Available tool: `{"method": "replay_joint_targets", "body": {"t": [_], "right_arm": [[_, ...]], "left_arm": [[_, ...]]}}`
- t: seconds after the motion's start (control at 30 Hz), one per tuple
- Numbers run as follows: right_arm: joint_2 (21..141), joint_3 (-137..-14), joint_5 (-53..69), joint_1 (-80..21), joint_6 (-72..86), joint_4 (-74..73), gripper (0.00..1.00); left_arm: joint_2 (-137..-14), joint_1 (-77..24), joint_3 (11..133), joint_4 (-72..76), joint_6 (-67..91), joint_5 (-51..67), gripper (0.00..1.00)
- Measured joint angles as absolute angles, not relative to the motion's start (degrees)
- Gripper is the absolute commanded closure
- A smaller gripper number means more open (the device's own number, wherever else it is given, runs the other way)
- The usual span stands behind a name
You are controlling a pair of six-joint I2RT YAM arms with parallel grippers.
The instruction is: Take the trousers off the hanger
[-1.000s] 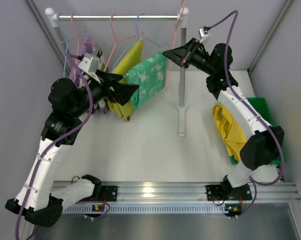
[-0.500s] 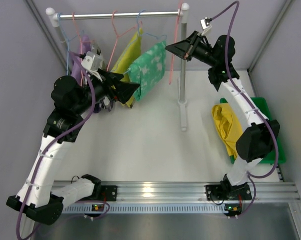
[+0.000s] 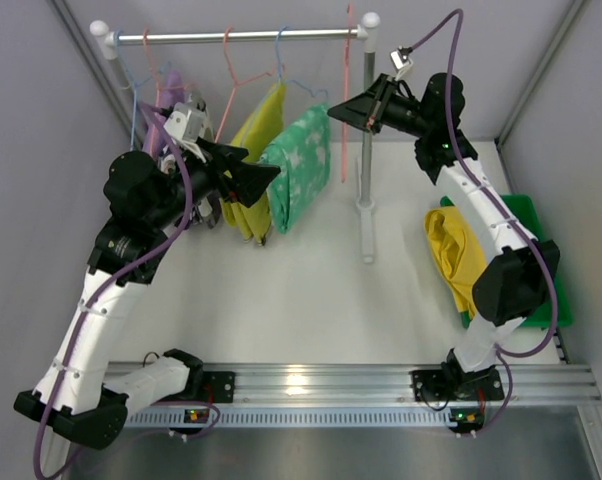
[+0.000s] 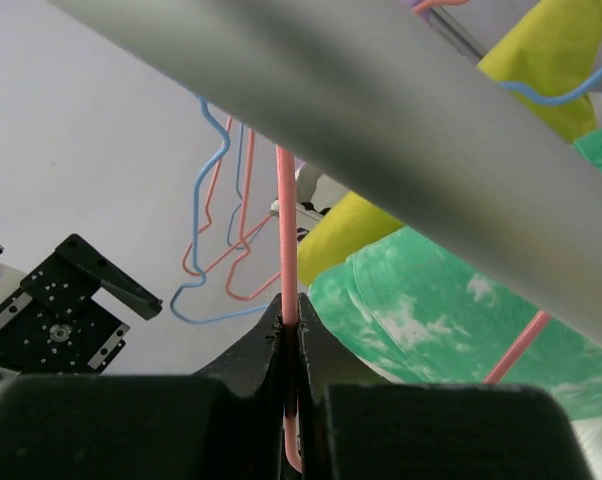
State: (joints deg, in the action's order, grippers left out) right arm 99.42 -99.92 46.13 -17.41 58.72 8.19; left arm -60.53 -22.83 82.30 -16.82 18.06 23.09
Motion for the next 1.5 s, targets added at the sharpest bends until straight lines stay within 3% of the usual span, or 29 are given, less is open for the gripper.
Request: {"method": "replay_joint_targets", "body": {"t": [0.1,0.33,0.7,1.27,1.5], "right_arm": [[99.42,-99.0,46.5,-17.5,58.67,7.29,1.0],[99.39,-96.33,46.72,-17.5,59.51,7.25,0.72],[94.89,-92.33,46.63,-17.5,58.89,6.74,0.02],[70.61,-77.97,37.1,-17.52,41.95,-3.03,0.01],[68.66,-79.42,34.11,-20.32,40.66,-2.98,0.03]], "left_arm": [[-60.53,-22.76,82.3,-16.86,18.06,23.07,0.01],[-60.51,-22.41,82.28,-16.88,18.06,23.03,0.01],[-60.8,-21.12,85.14,-17.06,18.06,23.0,0.03],[-63.61,-21.08,88.58,-15.22,16.73,16.67,0.06],[-63.51,-21.04,87.83,-13.61,16.75,13.85,0.06]]}}
